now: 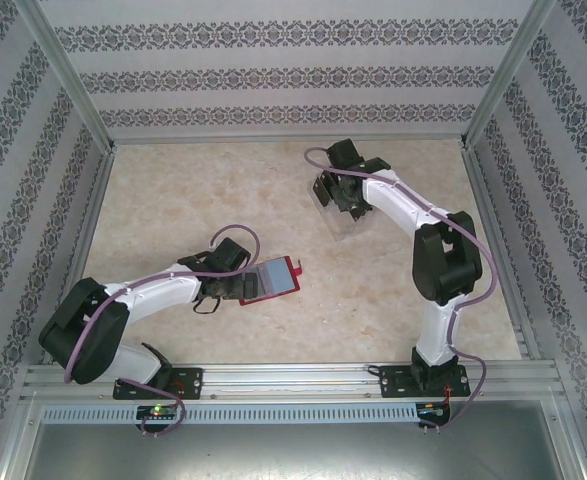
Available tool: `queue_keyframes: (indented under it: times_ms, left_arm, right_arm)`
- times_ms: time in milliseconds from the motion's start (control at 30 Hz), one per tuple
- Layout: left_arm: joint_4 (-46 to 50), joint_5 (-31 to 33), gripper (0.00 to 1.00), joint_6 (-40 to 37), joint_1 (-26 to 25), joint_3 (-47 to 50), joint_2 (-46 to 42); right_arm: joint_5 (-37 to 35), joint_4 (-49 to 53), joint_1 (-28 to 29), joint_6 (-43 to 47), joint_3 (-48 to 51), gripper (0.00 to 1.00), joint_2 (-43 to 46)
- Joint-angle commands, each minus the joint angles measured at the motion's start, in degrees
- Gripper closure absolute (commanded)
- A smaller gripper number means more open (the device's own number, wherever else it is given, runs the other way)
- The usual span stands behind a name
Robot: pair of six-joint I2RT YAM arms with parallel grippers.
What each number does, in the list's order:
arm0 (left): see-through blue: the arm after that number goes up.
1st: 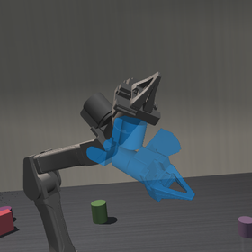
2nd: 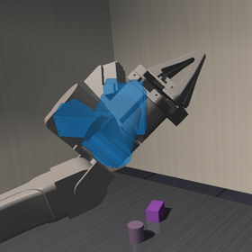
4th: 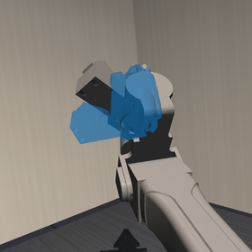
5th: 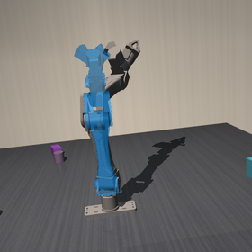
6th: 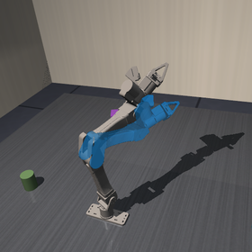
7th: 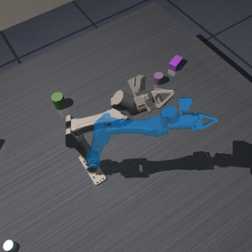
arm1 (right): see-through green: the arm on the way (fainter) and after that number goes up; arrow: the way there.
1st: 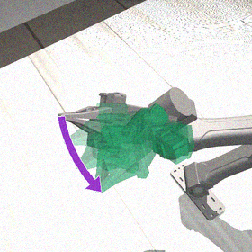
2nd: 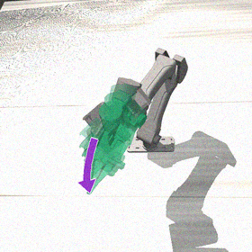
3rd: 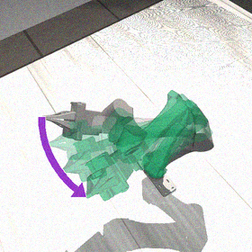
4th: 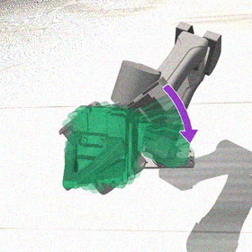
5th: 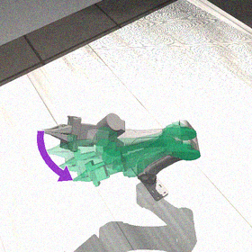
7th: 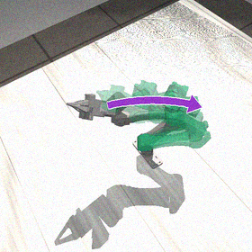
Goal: Put the credit cards into the card holder
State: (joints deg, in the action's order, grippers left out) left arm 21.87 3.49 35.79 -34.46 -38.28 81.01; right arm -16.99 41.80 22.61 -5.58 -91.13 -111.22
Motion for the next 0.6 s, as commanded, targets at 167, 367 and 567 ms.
queue_keyframes:
  times_ms: [167, 367, 567]
  left_arm:
    - [2.0, 1.4, 0.0, -1.1, -0.4, 0.3, 0.4]
    - [1.9, 1.3, 0.0, -1.2, -0.4, 0.2, 0.6]
    - [1.8, 1.0, 0.0, -1.2, -0.4, 0.2, 0.6]
  right_arm:
    - [-0.5, 1.1, -0.4, 0.3, -1.7, 0.65, -2.2]
    - [0.1, 1.0, -0.5, 0.0, -1.4, 0.73, -1.7]
    - [0.5, 1.1, -0.9, 0.0, -2.5, 0.73, -2.1]
